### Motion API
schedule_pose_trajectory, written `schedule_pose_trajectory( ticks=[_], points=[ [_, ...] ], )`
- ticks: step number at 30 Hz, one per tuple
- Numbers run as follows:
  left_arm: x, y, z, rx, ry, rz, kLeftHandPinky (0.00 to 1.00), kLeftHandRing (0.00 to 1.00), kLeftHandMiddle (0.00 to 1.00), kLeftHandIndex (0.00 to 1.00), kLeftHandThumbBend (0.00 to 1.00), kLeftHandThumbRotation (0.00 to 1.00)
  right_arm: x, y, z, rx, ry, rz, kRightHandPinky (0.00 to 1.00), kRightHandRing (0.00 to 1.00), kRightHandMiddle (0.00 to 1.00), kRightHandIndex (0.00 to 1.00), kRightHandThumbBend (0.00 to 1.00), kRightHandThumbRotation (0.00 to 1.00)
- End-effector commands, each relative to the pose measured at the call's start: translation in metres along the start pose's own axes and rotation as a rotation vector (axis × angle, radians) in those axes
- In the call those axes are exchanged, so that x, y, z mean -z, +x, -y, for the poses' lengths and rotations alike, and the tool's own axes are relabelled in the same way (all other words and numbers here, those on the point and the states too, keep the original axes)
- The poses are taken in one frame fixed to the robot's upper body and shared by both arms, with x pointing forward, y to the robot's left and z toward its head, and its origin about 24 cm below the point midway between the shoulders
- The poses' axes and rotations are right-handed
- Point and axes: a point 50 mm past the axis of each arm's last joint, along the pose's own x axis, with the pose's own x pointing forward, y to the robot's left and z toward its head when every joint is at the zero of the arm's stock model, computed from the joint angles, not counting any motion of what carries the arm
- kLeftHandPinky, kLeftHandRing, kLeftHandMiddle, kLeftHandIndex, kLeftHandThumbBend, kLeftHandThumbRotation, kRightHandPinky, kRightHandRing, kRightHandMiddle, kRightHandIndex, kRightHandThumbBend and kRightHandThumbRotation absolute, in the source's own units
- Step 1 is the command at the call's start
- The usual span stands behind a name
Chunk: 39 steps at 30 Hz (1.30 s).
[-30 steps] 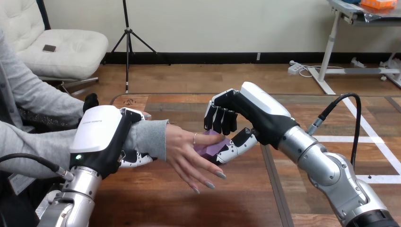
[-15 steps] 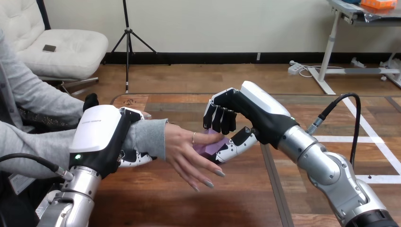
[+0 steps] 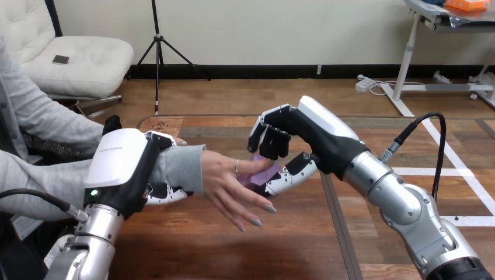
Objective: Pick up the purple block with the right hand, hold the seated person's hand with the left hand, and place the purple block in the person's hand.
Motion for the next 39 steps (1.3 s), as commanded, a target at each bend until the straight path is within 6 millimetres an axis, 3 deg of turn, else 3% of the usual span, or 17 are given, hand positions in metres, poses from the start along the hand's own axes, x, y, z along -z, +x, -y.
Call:
schedule_pose_trajectory(
  ticks=[1,8,17,24,39],
  points=[
    [-0.028,0.022,-0.021,-0.106,-0.024,0.130,0.24,0.30,0.36,0.38,0.80,0.05,-0.020,0.012,0.017,0.038,-0.028,0.081,0.45,0.51,0.55,0.56,1.00,0.15],
    [-0.028,0.020,-0.023,-0.090,0.016,0.129,0.31,0.38,0.45,0.47,0.83,0.20,-0.019,0.009,0.019,0.028,-0.061,0.061,0.53,0.60,0.64,0.66,1.00,0.38],
    [-0.030,0.017,-0.026,-0.074,0.024,0.126,0.35,0.45,0.52,0.54,0.82,0.30,-0.015,0.005,0.021,0.029,-0.071,0.042,0.57,0.64,0.67,0.70,0.97,0.55],
    [-0.030,0.013,-0.028,-0.074,0.003,0.126,0.36,0.46,0.54,0.57,0.80,0.34,-0.011,0.000,0.023,0.037,-0.067,0.031,0.57,0.64,0.67,0.71,0.93,0.61],
    [-0.029,0.001,-0.037,-0.097,-0.088,0.100,0.40,0.51,0.58,0.61,0.72,0.37,-0.001,-0.011,0.028,0.043,-0.068,-0.021,0.58,0.66,0.68,0.71,0.89,0.60]
  ],
)
